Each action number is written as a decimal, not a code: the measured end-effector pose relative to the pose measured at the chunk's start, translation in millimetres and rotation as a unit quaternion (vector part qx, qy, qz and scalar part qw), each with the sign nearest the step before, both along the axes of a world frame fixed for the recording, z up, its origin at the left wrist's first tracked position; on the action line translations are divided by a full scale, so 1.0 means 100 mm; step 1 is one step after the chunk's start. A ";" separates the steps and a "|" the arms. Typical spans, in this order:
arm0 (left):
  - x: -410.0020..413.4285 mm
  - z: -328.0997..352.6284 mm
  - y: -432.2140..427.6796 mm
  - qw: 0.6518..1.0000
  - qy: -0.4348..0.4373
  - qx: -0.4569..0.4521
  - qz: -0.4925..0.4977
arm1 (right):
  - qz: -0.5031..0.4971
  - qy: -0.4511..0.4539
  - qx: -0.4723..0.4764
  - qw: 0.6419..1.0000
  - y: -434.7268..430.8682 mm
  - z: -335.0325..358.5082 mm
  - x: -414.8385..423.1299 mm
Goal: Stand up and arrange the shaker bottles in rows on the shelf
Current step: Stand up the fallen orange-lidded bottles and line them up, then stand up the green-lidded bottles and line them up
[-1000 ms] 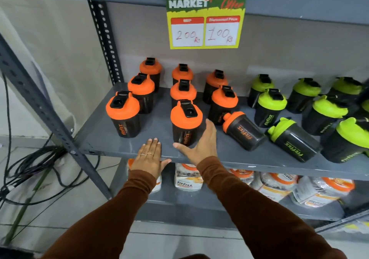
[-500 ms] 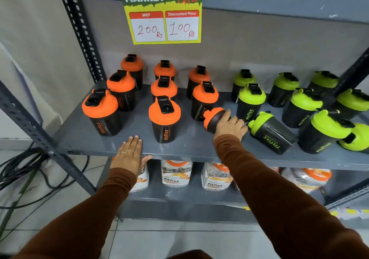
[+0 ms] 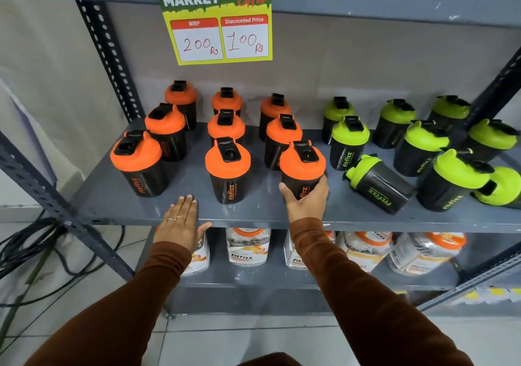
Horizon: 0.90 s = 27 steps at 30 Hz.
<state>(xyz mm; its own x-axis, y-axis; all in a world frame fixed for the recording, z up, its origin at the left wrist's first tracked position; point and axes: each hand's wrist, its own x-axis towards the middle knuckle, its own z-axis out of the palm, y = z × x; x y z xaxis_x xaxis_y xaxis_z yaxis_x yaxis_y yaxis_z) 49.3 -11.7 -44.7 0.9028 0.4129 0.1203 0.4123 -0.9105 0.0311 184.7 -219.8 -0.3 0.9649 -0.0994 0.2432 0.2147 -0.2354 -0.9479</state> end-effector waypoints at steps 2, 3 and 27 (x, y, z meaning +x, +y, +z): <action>-0.01 0.01 -0.01 1.000 0.003 0.005 0.002 | 0.012 0.017 -0.007 1.000 0.00 -0.05 -0.02; -0.02 0.01 -0.03 1.000 0.000 0.005 0.005 | 0.018 0.025 -0.010 0.999 0.00 -0.06 -0.03; 0.82 0.17 -2.32 0.960 -0.078 0.008 -0.267 | 0.091 -0.161 -0.366 0.912 -1.31 0.29 0.50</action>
<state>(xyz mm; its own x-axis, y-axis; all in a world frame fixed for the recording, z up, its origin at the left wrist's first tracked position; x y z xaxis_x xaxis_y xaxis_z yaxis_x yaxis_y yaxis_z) 131.3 -243.6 -27.4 0.9556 -0.1078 0.2741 -0.1231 -0.9916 0.0394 234.9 -351.1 28.2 0.8156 0.3577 0.4548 0.5531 -0.7127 -0.4315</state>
